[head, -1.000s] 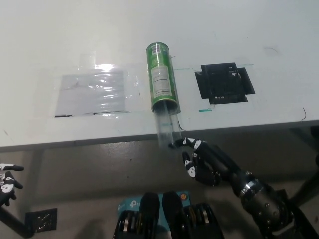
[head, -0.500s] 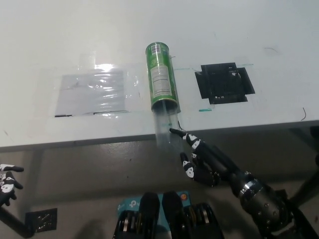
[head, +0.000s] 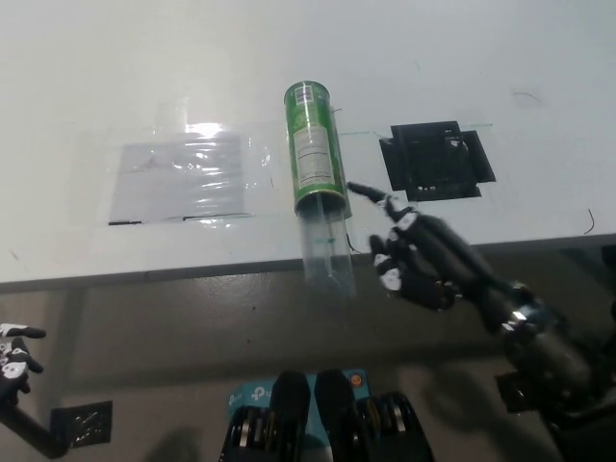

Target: The robot uses its right hand finger to pull out the chips tray kept inside a container in the middle of the desk

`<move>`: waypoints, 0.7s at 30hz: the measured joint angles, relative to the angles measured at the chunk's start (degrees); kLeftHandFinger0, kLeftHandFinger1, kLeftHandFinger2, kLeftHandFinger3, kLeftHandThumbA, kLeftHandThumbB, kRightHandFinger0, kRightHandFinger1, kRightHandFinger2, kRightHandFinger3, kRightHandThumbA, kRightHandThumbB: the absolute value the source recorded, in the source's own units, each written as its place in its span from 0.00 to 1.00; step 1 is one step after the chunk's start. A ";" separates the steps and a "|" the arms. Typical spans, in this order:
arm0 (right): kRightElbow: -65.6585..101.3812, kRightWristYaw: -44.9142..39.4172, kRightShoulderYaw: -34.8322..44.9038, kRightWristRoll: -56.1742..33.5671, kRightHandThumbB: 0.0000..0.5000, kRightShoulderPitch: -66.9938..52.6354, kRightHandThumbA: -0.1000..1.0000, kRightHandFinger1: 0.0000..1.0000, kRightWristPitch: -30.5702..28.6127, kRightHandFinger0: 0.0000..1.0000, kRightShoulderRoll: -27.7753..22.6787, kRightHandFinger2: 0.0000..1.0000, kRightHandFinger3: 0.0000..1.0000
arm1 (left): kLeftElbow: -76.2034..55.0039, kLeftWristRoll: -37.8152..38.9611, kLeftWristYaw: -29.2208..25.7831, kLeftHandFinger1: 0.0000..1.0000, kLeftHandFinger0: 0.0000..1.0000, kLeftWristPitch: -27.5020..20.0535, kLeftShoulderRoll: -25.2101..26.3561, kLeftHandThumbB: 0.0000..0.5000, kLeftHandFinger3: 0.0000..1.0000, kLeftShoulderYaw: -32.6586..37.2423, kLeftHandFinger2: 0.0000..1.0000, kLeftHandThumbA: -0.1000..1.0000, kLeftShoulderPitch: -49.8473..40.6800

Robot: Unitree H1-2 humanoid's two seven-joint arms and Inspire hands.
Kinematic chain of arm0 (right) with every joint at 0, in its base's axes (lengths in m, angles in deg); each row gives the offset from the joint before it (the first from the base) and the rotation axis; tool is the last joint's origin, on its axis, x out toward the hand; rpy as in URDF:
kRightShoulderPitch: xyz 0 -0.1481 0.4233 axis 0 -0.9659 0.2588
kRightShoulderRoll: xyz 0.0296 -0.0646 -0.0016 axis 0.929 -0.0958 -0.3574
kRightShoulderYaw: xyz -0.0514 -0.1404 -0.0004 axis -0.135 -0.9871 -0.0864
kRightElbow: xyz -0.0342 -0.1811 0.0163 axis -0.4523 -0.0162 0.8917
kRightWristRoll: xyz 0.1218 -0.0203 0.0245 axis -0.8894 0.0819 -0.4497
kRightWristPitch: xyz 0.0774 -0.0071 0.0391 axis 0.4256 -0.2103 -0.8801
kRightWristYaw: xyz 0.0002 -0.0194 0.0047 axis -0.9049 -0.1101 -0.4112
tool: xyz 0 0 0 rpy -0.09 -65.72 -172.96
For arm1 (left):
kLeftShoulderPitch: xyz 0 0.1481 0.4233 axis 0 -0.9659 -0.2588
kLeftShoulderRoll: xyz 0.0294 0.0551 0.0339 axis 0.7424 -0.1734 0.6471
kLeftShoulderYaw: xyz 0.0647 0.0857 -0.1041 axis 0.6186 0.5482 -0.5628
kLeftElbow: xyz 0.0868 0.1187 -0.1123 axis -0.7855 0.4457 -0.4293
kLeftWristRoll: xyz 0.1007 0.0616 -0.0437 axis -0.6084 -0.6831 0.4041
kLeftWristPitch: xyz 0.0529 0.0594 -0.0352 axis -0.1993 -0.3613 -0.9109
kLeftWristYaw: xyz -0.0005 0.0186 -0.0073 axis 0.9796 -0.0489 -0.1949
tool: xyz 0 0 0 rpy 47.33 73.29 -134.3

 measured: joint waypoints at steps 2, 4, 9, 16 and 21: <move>3.73 -0.62 1.38 -0.32 0.44 -1.35 0.00 0.11 2.33 0.00 -1.14 1.00 1.00 | 0.05 0.05 0.00 0.26 0.23 -0.02 -0.02 0.00 0.52 -0.04 0.34 0.25 -0.14; 6.84 -1.38 3.07 -1.04 0.46 -2.46 0.00 0.09 4.42 0.00 -2.46 1.00 1.00 | 0.16 0.07 0.00 0.26 0.23 -0.06 -0.06 0.00 0.52 -0.05 0.34 0.25 -0.27; 11.65 -2.01 8.53 -2.68 0.45 -4.45 0.00 0.10 8.57 0.08 -5.08 1.00 1.00 | 0.20 0.08 0.00 0.25 0.23 -0.12 -0.08 0.00 0.51 -0.04 0.33 0.25 -0.32; 11.44 -0.09 17.83 -6.17 0.35 -10.07 0.00 0.15 9.81 0.37 -3.52 1.00 1.00 | 0.23 0.07 0.00 0.25 0.23 -0.14 -0.11 0.00 0.51 -0.03 0.33 0.24 -0.46; 9.66 2.10 21.37 -7.32 0.33 -14.39 0.00 0.24 9.93 0.45 0.51 1.00 1.00 | 0.28 0.06 0.00 0.25 0.22 -0.23 -0.27 0.00 0.51 -0.01 0.33 0.23 -0.45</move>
